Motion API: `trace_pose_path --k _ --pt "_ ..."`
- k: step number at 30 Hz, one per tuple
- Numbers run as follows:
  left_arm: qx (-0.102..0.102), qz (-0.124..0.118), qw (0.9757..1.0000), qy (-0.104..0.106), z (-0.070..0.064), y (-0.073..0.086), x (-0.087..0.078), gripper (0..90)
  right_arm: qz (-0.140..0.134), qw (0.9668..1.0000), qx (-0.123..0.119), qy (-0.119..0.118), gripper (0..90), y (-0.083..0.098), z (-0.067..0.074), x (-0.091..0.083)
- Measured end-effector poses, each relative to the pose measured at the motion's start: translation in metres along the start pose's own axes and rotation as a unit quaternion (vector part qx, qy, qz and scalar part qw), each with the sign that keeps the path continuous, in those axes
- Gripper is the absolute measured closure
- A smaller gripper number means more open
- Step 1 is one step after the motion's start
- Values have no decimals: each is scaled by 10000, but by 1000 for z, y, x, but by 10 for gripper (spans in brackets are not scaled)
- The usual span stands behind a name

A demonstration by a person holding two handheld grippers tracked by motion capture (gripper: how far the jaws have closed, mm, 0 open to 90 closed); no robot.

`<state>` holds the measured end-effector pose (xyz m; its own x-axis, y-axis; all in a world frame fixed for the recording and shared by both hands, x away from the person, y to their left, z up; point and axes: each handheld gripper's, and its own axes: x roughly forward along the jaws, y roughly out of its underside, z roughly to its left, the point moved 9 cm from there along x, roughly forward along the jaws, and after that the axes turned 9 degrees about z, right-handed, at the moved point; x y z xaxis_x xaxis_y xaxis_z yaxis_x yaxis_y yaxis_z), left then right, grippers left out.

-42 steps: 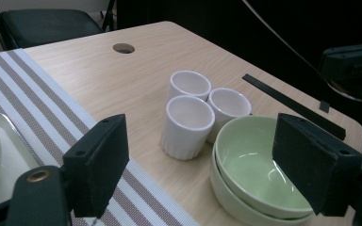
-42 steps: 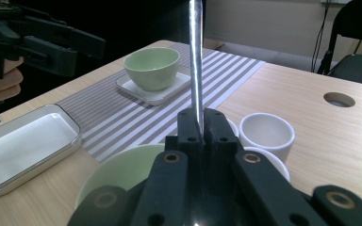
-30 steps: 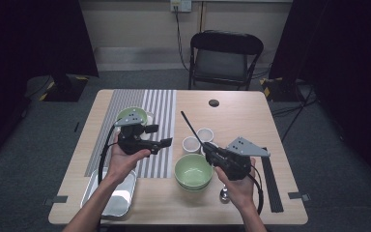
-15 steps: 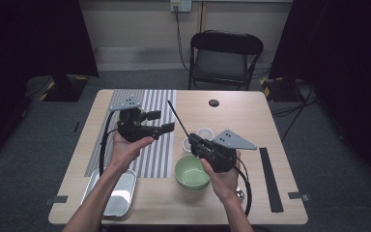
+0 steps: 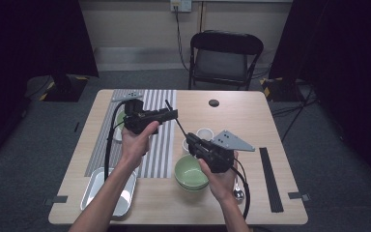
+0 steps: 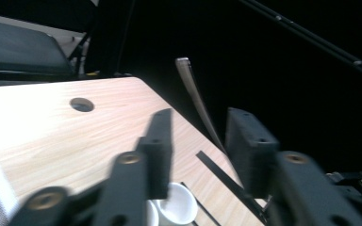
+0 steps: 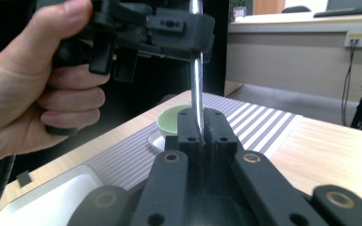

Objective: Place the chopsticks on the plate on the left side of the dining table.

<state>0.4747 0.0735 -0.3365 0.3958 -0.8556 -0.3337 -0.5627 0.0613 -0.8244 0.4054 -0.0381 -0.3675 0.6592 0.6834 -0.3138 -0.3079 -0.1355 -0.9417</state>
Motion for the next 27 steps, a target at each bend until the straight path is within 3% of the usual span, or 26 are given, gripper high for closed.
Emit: trace_pose_path --k 2,5,8,9,16,24,27 --pt "30 5 10000 -14 0 2 1 712 16 10000 -24 -11 866 0 1 1" --pt "-100 -87 9997 196 -2 2 2 804 71 10000 -21 28 867 2 1 3" --pt "-96 -212 9987 460 -7 -1 1 854 150 9999 -24 1 868 6 2 10" --pt "-112 -267 9975 637 -11 -2 1 878 164 9999 -6 -12 868 7 2 13" --pt "217 -196 9988 404 -17 -5 2 899 204 9998 -6 -85 868 8 2 21" --pt "352 -141 9986 378 -17 -3 3 899 246 9996 -18 -161 863 10 2 23" --pt "434 -113 9986 269 -16 -2 3 899 264 9995 0 -178 832 10 1 23"
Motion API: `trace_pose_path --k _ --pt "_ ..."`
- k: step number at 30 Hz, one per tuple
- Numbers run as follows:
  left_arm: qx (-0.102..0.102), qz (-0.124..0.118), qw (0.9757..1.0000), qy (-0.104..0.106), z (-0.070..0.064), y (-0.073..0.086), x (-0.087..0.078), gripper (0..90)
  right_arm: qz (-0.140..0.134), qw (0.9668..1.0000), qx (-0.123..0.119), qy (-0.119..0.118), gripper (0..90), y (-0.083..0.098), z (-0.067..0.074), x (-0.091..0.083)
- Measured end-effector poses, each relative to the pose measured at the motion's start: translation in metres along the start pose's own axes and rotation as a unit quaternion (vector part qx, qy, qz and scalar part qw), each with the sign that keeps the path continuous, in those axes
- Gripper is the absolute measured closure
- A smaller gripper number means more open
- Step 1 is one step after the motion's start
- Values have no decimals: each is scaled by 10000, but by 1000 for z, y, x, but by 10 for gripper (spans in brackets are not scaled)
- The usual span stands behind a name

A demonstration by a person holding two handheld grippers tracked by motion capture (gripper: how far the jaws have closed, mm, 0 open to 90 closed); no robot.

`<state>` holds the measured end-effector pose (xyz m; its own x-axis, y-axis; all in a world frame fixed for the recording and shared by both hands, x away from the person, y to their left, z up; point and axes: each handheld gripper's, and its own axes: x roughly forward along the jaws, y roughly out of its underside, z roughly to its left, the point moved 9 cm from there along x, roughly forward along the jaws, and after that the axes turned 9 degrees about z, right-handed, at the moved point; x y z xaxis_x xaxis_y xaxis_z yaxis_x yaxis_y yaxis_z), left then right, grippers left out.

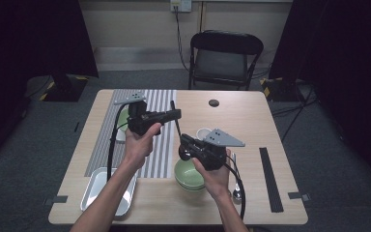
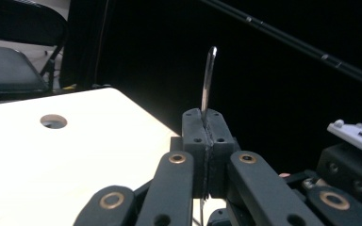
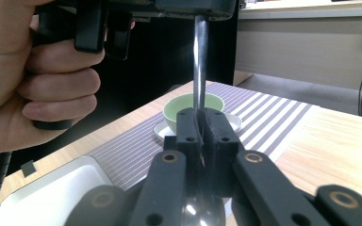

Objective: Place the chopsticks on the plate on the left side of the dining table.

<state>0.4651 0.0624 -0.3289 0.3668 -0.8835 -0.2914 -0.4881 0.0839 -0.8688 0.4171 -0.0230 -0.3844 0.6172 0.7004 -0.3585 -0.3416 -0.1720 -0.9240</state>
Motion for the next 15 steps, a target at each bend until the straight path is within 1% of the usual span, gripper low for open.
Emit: trace_pose_path --k 3,5,9,10,11,14,15 --pt "72 47 10000 5 1 1 0 899 30 10000 -26 -25 801 0 0 1" --pt "150 54 9998 -96 2 2 0 899 76 10000 -21 -36 769 1 0 2" --pt "179 33 9998 -96 4 1 -2 899 153 9999 34 -15 715 3 -3 3" --pt "255 1 9995 -167 4 0 -3 899 165 9999 40 -19 712 3 -4 3" --pt "313 -3 9993 -194 4 0 -4 899 177 9998 47 -25 691 4 -4 3" --pt "355 62 9991 -221 6 2 -4 898 200 9998 36 -33 673 4 -5 4" --pt "409 95 9987 -302 9 2 -5 898 221 9997 34 -24 656 4 -5 4"
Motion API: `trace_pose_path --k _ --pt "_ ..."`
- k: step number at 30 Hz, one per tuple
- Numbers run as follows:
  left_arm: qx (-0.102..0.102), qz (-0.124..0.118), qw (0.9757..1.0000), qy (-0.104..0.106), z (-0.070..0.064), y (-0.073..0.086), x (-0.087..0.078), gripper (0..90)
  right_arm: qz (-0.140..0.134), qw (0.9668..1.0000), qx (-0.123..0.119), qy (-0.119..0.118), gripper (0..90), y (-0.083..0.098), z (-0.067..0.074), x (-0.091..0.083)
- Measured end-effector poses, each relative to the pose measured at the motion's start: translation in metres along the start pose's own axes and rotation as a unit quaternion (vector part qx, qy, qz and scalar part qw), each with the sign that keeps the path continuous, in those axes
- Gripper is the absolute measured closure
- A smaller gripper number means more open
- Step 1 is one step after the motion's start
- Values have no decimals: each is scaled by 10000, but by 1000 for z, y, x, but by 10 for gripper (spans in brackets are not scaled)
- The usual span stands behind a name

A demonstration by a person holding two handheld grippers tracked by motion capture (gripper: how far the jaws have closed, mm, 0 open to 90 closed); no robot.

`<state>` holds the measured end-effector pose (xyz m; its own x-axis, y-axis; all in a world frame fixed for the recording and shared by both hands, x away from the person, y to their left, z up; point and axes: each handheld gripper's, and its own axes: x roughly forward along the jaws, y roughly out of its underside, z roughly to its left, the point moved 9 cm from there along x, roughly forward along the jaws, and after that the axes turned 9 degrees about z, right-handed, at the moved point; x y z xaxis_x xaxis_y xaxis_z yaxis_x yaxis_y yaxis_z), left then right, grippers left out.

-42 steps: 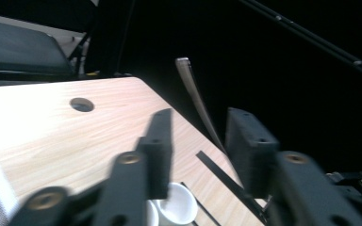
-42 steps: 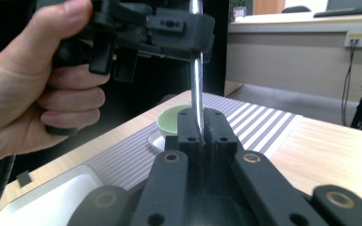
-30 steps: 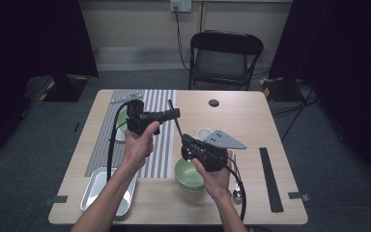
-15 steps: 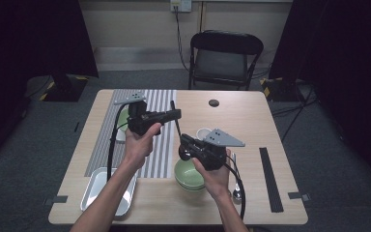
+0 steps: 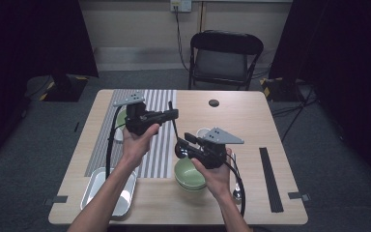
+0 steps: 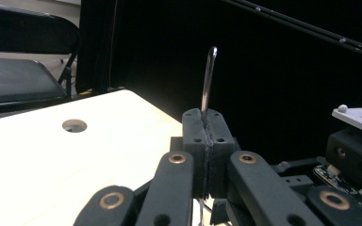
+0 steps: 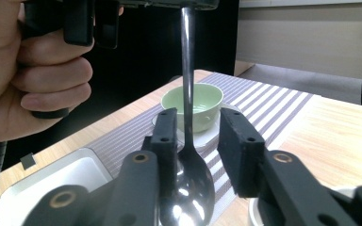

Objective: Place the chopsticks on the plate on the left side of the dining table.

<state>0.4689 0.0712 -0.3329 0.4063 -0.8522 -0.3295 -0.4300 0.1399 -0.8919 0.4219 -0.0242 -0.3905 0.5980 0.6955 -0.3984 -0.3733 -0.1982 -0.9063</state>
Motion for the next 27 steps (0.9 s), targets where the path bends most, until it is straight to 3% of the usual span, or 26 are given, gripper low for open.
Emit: trace_pose_path --k 7,10,13,15,16,19,21,23,27 --pt "121 39 9999 -71 5 2 -4 898 114 9999 47 119 536 3 -8 -3" --pt "192 92 9995 -216 11 3 -7 898 174 9996 91 204 495 6 -14 -6" --pt "131 94 9997 -196 17 4 -9 898 211 9994 150 250 476 8 -19 -8" --pt "253 136 9988 -386 21 5 -11 898 326 9989 159 305 446 9 -24 -9" --pt "275 163 9988 -377 22 6 -12 898 322 9987 150 355 444 9 -26 -12" --pt "148 81 9988 -465 30 7 -15 898 353 9982 152 452 423 10 -32 -17" --pt "137 116 9989 -430 34 9 -16 898 411 9979 171 469 409 13 -35 -21" --pt "185 172 9983 -527 38 12 -16 898 488 9972 162 548 393 18 -39 -25" --pt "21 125 9987 -492 50 16 -21 898 559 9954 224 739 352 29 -51 -37"
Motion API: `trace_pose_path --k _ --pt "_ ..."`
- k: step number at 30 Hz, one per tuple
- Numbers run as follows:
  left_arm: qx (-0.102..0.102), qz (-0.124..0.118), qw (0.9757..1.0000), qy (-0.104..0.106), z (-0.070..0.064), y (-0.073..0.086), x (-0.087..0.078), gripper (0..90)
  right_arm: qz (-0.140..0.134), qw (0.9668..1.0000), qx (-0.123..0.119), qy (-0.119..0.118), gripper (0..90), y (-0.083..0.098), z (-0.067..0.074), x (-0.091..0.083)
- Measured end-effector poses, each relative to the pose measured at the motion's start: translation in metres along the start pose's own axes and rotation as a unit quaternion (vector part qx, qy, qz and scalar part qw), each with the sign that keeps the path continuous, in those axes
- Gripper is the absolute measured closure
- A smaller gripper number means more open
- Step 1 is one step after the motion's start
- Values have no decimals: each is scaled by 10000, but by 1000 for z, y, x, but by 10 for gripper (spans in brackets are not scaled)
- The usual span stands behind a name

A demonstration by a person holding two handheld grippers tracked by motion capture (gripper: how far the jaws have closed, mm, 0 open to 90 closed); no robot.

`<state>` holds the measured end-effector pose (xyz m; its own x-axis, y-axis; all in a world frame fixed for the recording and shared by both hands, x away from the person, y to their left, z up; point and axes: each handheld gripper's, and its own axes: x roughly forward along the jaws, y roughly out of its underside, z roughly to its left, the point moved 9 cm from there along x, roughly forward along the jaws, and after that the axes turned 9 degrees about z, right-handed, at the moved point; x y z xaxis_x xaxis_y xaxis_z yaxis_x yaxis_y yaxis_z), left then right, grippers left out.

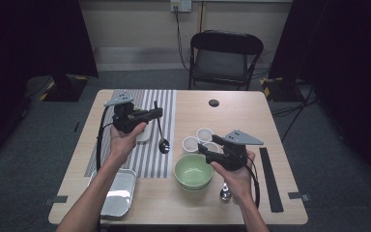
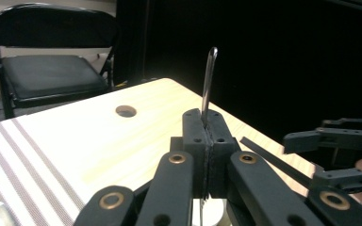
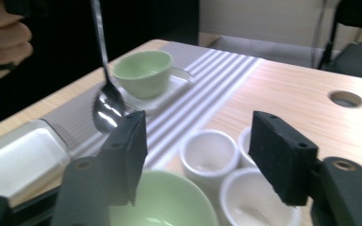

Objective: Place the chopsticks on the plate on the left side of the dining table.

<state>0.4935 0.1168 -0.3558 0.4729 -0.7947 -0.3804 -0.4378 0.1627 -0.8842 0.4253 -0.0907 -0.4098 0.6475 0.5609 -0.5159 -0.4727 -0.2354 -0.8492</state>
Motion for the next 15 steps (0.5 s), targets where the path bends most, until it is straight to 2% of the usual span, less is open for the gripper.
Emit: trace_pose_path --k 1,2,4,7,10,13,15 --pt "-6 9 10000 -68 2 1 -1 899 10 10000 35 39 345 3 -4 -2" --pt "108 69 9996 -239 6 2 -2 898 15 10000 51 76 341 6 -7 -3" --pt "126 104 9996 -242 11 4 -3 898 62 9998 127 164 326 13 -16 -7" --pt "147 80 9991 -380 17 2 -8 898 114 9994 178 274 315 22 -27 -13" --pt "173 80 9989 -425 18 1 -12 898 199 9986 229 422 295 32 -37 -19" --pt "267 135 9982 -522 22 2 -15 898 315 9972 280 616 263 43 -52 -26" --pt "183 95 9985 -516 26 1 -16 899 298 9962 380 730 250 49 -62 -34"
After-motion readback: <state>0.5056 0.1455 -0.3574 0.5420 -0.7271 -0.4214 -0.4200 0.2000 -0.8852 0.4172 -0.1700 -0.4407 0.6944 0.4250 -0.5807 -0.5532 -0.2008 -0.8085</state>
